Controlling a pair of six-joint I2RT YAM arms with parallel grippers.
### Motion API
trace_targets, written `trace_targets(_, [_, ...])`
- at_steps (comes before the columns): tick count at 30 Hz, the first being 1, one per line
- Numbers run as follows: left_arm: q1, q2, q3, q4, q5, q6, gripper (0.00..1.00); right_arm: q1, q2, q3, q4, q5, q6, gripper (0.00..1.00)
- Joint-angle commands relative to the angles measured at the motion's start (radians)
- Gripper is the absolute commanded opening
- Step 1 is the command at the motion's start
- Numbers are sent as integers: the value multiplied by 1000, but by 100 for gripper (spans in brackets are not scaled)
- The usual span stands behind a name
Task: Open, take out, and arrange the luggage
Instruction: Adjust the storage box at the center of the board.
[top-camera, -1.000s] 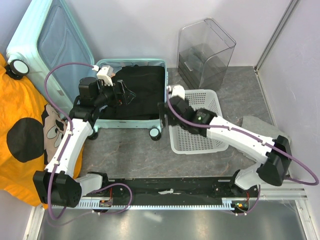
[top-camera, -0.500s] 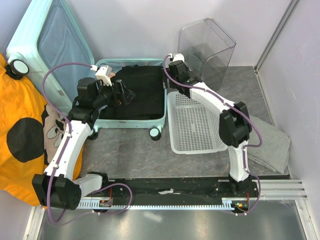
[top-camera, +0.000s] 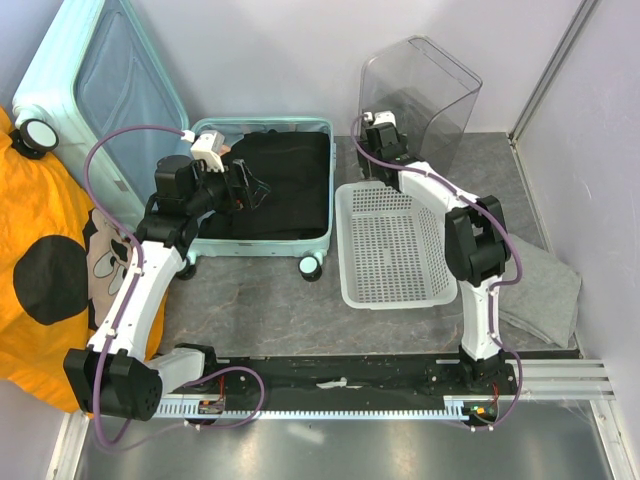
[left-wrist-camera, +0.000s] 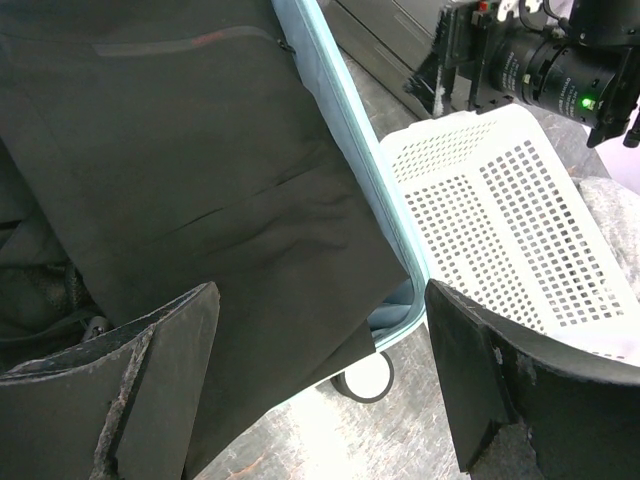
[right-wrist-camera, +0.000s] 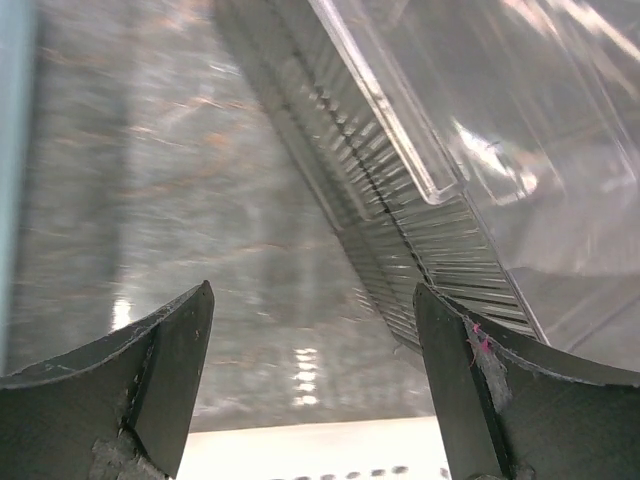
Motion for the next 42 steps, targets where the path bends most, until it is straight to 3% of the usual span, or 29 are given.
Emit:
trace_targets(1, [-3, -9, -1, 22, 2, 3, 90, -74, -75, -40, 32, 84, -44, 88])
trace_targets(17, [-7, -4, -1, 22, 3, 2, 90, -238, -118, -112, 96, 82, -69, 90])
trace_targets(27, [-9, -1, -3, 25, -1, 5, 90, -255, -175, -105, 57, 9, -52, 90])
trace_targets(31, [-9, 5, -4, 23, -7, 6, 90, -220, -349, -251, 52, -55, 25, 89])
trace_targets(36, [-10, 9, -3, 23, -1, 5, 90, -71, -624, -466, 78, -117, 178, 85])
trace_targets(42, [-10, 12, -3, 23, 8, 0, 90, 33, -710, -683, 31, -335, 436, 75])
